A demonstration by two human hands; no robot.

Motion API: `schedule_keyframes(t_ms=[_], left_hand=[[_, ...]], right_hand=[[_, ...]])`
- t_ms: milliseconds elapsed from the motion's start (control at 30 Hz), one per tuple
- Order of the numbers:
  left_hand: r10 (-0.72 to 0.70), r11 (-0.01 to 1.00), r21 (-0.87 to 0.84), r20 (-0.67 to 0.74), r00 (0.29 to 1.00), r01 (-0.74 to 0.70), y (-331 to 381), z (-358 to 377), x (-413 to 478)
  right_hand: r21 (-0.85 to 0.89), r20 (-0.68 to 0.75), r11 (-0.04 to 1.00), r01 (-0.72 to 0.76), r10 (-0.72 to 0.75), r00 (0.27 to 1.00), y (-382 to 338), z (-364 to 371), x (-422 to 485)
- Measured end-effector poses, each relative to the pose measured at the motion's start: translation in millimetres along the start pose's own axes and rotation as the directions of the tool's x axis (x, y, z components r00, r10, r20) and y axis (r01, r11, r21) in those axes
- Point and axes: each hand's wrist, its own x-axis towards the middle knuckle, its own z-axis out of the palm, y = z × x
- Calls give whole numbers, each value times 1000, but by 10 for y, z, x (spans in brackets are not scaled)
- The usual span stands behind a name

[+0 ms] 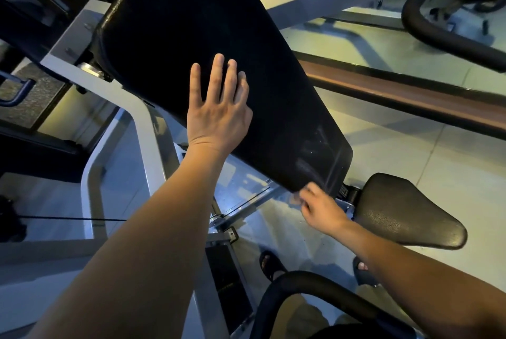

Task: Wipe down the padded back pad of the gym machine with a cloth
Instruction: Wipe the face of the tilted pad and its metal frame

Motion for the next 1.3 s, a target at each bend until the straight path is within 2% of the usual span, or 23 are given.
schedule_keyframes(t_ms=[100,167,200,267,333,367,500,567,667,733,767,833,867,900,933,1000,1033,1167,1300], left_hand=[[5,1000,-14,-9,1000,-5,-11,6,3],[7,1000,-21,-13,1000,-7,-14,5,-3],[8,1000,-27,-8,1000,-8,-14,2,0],[16,999,-38,13,1000,-15,-17,-18,8],[19,999,-38,28,999,-18,-27,-42,6],[22,999,-42,35,999,-20,-39,-69,7],[20,987,-162,3,1000,-19,-83,-218,-24],[-17,948,-318,10,1000,20,-30,-304,-141],[-177,805,-565,60,982,180,163,-389,-457],[-286,617,-730,141,948,295,288,-455,-680],[-315,445,-824,222,923,350,341,-511,-771],[-282,15,-896,422,862,444,428,-675,-901],[-251,-139,-876,483,839,462,461,-759,-949],[-245,-212,-858,510,825,467,487,-840,-992],[-247,-242,-849,523,816,470,508,-899,-1030],[-270,-233,-845,532,803,482,514,-1015,-1102],[-295,-229,-840,541,788,491,502,-1061,-1134],[-394,-297,-798,603,694,525,436,-1162,-1290],[-377,-329,-779,627,682,534,366,-1213,-1427]], right_hand=[[99,-252,995,-26,50,967,-244,-198,229],[126,-292,992,-27,63,954,-371,-233,339],[127,-259,991,-39,71,963,-388,-222,363],[99,-83,991,-91,100,992,-390,-277,346],[39,114,990,-138,132,985,-409,-444,311],[78,155,985,-155,141,978,-449,-567,292],[488,99,837,-247,229,968,-722,-1124,247],[518,59,831,-203,202,978,-850,-1415,239],[513,12,850,-124,137,990,-1007,-1746,224],[553,22,826,-111,119,993,-1126,-1865,198],[572,34,813,-111,112,993,-1213,-1916,168],[611,49,786,-95,82,995,-1342,-1965,147],[633,57,769,-86,65,996,-1411,-1973,136],[655,73,751,-88,53,996,-1487,-1985,125],[693,103,714,-100,40,994,-1547,-1982,117],[749,172,649,-132,2,985,-1687,-1992,77],[745,194,653,-135,-18,981,-1750,-1997,57],[649,222,755,-99,-63,973,-1899,-1977,82],[554,231,832,-13,-138,963,-2082,-1964,148]])
